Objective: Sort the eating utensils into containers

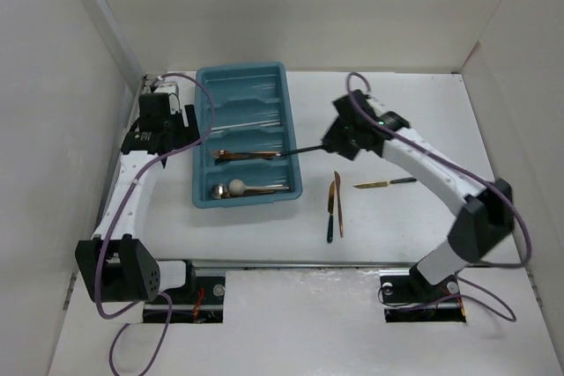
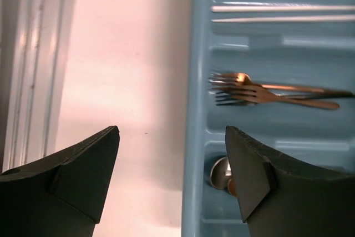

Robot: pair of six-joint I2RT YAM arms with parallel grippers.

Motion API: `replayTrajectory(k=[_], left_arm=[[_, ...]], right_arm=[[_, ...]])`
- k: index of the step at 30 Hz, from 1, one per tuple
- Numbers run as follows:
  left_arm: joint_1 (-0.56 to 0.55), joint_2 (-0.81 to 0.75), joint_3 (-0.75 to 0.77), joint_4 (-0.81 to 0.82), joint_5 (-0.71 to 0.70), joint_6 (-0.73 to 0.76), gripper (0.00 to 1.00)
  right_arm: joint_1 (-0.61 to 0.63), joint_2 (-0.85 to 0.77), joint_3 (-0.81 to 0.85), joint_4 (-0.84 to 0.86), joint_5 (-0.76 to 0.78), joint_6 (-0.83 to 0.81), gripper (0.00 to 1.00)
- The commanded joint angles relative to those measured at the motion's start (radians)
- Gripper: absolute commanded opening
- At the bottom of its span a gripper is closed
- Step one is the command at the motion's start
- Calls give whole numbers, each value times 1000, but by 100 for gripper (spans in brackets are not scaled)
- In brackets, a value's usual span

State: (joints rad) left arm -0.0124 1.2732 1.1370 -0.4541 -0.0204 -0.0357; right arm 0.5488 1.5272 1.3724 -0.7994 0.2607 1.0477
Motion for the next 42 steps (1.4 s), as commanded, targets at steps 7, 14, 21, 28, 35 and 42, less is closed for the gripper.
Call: replayTrajectory(k=[7,14,21,28,35,42], left_arm=[[45,-124,-34,34,-49,-58,76],[45,-146,-56,34,-67,-58,77],[45,-136,-56,58,-49,-39,77],[45,-118,-46,77,-30,-12,77],[45,-109,-56,97,-39,-3,77],[45,-98,-42,97,-1,10,77]], right_arm=[[200,448,387,134,-241,72,0],[214,540,404,146,-328,83,2],[246,516,458,100,-307,29,27],[255,464,421,48,-308,48,39],[289,464,462,35,-263,-9,70],[301,384,488,41,-123,-122,85]])
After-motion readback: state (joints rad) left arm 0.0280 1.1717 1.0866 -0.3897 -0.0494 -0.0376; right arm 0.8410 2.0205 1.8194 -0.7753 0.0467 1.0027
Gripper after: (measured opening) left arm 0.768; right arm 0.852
